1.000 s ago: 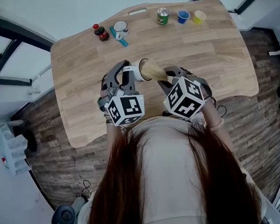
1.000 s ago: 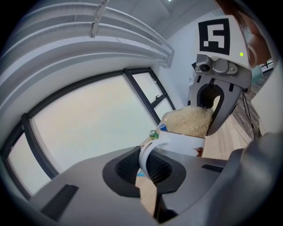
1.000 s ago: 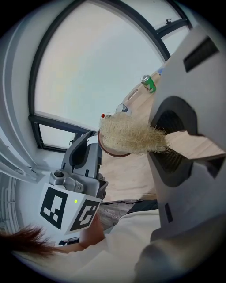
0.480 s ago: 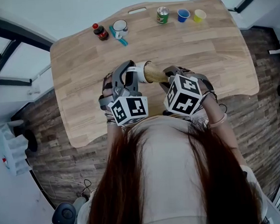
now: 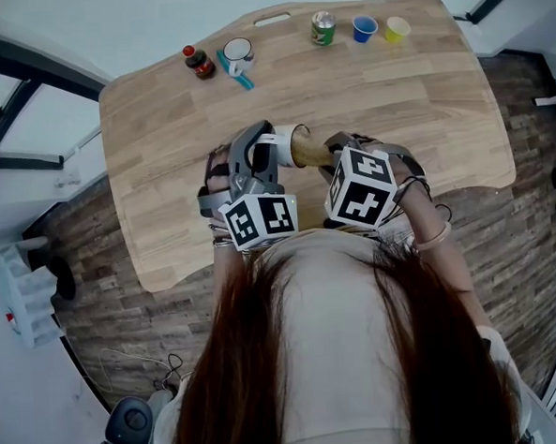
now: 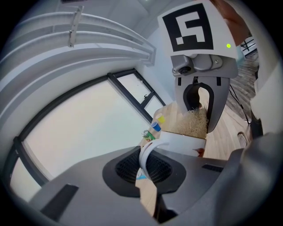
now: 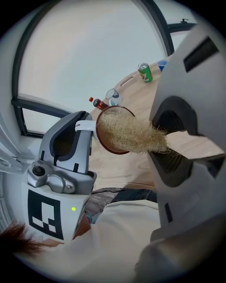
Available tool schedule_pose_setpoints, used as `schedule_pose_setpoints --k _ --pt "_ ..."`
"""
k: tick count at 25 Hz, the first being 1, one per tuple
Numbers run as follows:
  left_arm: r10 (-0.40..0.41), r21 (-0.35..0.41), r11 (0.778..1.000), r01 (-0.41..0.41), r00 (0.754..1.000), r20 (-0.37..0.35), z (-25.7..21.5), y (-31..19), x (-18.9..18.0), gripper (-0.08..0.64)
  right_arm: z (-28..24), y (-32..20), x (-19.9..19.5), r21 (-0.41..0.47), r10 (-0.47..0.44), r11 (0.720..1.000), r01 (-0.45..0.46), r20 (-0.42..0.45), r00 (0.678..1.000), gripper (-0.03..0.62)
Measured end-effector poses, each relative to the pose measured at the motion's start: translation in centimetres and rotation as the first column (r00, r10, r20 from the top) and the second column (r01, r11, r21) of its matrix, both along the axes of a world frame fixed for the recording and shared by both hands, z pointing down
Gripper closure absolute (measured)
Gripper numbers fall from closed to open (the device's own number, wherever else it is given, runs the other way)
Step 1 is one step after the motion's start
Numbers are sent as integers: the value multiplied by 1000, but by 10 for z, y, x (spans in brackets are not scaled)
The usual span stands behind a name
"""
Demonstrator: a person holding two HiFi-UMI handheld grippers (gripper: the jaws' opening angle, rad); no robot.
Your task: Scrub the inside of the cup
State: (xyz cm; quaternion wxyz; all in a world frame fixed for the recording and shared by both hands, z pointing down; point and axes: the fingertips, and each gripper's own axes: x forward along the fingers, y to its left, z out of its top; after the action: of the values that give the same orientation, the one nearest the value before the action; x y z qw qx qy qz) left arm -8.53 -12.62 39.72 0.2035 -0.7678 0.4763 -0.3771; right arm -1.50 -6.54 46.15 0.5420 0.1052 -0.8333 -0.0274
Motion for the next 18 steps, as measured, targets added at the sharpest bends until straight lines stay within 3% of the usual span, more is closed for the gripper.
schedule_pose_setpoints --k 18 --pt "82 0 997 -82 992 97 10 6 18 537 12 5 1 -44 -36 999 33 -68 997 506"
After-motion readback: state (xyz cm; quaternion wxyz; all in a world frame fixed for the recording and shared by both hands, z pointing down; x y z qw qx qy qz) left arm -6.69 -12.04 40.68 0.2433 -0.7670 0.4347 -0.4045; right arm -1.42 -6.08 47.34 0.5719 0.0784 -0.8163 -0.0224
